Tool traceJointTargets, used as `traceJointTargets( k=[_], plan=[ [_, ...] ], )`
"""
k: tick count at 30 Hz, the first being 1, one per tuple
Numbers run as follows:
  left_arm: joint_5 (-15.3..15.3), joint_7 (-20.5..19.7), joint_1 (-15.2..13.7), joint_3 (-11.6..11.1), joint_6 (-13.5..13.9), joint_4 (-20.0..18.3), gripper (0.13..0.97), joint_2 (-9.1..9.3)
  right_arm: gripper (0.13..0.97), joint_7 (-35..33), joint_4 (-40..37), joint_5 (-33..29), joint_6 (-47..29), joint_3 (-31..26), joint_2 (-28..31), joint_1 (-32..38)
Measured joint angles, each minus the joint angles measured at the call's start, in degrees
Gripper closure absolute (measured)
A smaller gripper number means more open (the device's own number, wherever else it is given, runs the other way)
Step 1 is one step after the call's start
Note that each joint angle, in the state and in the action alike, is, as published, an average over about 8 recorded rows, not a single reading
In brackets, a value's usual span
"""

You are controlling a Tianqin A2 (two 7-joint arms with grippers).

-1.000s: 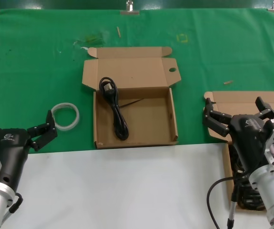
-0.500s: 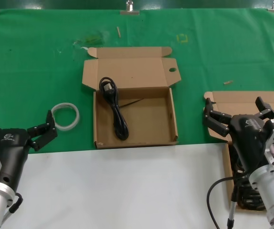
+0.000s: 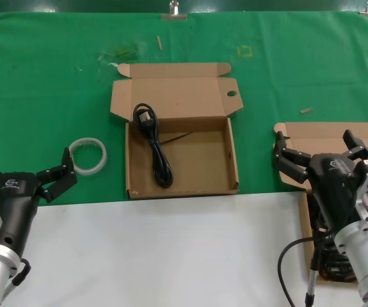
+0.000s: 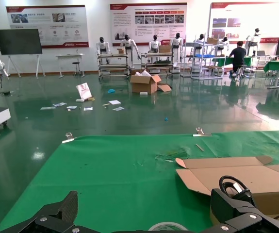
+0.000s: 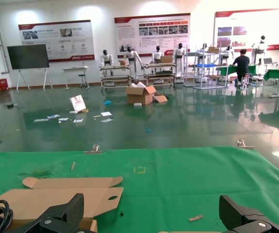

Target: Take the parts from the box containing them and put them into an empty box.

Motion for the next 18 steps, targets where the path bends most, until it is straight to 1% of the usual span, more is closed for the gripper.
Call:
traceJointTargets(
  k=[18],
  plan=[
    [0.00, 0.00, 0.00, 0.00, 0.00, 0.00, 0.132, 0.00, 0.129, 0.00, 0.00, 0.00, 0.00, 0.00, 0.00, 0.00]
  ],
)
